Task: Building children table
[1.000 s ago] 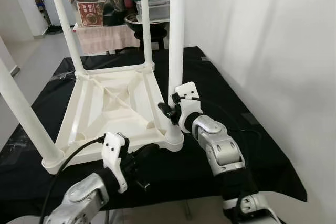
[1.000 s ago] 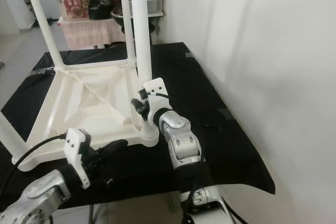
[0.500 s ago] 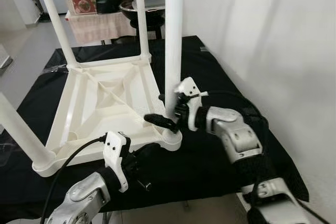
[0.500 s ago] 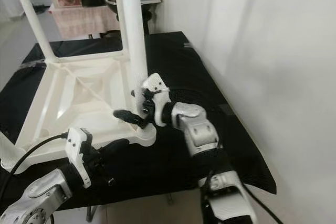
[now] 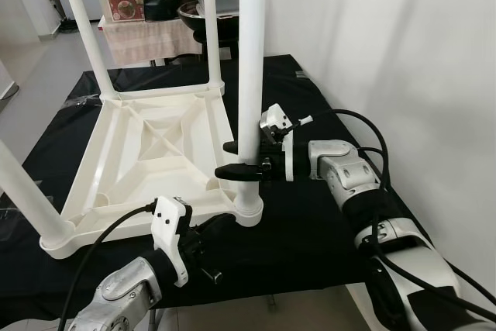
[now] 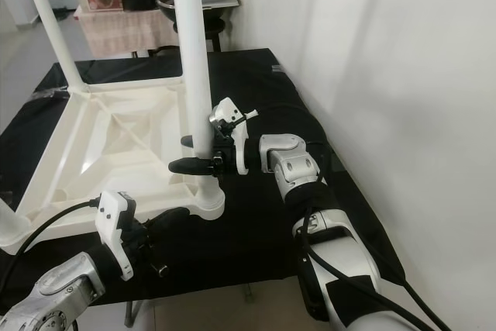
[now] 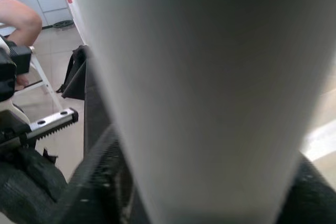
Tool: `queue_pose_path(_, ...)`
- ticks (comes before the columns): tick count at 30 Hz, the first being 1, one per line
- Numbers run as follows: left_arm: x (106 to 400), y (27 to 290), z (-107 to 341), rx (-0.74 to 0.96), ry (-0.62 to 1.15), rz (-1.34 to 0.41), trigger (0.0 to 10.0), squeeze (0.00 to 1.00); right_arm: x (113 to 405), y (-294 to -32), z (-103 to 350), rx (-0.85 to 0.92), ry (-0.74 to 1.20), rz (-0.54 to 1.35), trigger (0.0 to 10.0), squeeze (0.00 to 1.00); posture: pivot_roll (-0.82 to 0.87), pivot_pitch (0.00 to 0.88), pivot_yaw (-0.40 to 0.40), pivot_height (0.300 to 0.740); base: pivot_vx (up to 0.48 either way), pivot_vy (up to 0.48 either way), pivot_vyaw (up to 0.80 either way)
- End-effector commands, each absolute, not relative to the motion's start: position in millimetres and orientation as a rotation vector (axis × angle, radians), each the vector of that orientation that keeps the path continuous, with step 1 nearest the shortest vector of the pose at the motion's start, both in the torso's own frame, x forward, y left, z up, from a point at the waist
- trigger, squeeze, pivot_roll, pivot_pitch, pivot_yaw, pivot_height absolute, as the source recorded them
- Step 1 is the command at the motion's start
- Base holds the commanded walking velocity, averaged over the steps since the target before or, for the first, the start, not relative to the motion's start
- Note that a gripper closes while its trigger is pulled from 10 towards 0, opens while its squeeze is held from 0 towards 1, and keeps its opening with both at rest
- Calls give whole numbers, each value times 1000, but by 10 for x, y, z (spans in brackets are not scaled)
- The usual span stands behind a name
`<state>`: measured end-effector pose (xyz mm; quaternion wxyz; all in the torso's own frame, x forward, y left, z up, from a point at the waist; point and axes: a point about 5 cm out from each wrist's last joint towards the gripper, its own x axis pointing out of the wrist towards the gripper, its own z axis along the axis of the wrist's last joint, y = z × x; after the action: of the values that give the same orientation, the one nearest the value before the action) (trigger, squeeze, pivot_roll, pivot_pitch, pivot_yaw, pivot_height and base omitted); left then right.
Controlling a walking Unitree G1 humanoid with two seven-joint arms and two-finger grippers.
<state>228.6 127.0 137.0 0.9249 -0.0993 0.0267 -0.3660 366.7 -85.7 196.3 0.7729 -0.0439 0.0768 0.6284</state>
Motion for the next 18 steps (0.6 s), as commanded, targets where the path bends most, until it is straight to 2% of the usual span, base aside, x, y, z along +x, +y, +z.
queue_pose_path(1, 2266, 1245, 1375, -200, 53, -753, 10000, 0, 3656, -825, 1919, -103, 191, 1383, 0, 0, 52, 12, -30, 740, 0, 0, 0)
queue_pose_path(4, 2263, 1243, 1376, -202, 52, -753, 10000, 0, 3679, -861, 1855, -94, 204, 1327, 0, 0, 49, 12, -31, 740, 0, 0, 0)
queue_pose_path(6, 2262, 1242, 1379, -203, 51, -753, 10000, 0, 3717, -899, 1739, -99, 227, 1182, 0, 0, 47, 13, -32, 740, 0, 0, 0)
queue_pose_path(7, 2262, 1242, 1379, -203, 51, -753, 10000, 0, 3717, -899, 1739, -99, 227, 1182, 0, 0, 47, 13, -32, 740, 0, 0, 0)
queue_pose_path(8, 2260, 1248, 1381, -204, 50, -752, 10000, 0, 3723, -916, 1617, -126, 263, 1048, 0, 0, 44, 17, -36, 740, 0, 0, 0)
queue_pose_path(9, 2260, 1248, 1381, -204, 50, -752, 10000, 0, 3723, -916, 1617, -126, 263, 1048, 0, 0, 44, 17, -36, 740, 0, 0, 0)
queue_pose_path(10, 2256, 1261, 1383, -203, 49, -751, 10000, 0, 3740, -957, 1459, -121, 324, 752, 0, 0, 46, 19, -38, 740, 0, 0, 0)
queue_pose_path(11, 2255, 1278, 1384, -202, 50, -750, 10000, 0, 3618, -1009, 1350, -101, 354, 439, 0, 0, 38, 24, -35, 740, 0, 0, 0)
queue_pose_path(12, 2255, 1278, 1384, -202, 50, -750, 10000, 0, 3618, -1009, 1350, -101, 354, 439, 0, 0, 38, 24, -35, 740, 0, 0, 0)
queue_pose_path(13, 2254, 1289, 1385, -200, 50, -749, 10000, 0, 3462, -1059, 1323, -102, 359, 278, 0, 0, 39, 26, -36, 740, 0, 0, 0)
queue_pose_path(14, 2254, 1289, 1385, -200, 50, -749, 10000, 0, 3462, -1059, 1323, -102, 359, 278, 0, 0, 39, 26, -36, 740, 0, 0, 0)
queue_pose_path(15, 2261, 1301, 1382, -199, 52, -750, 10000, 0, 3296, -951, 1307, -102, 377, 285, 0, 0, 27, 16, -18, 740, 0, 0, 0)
queue_pose_path(18, 2276, 1301, 1368, -200, 55, -753, 10000, 0, 3293, -924, 1366, -121, 344, 296, 0, 0, 11, 0, -12, 740, 0, 0, 0)
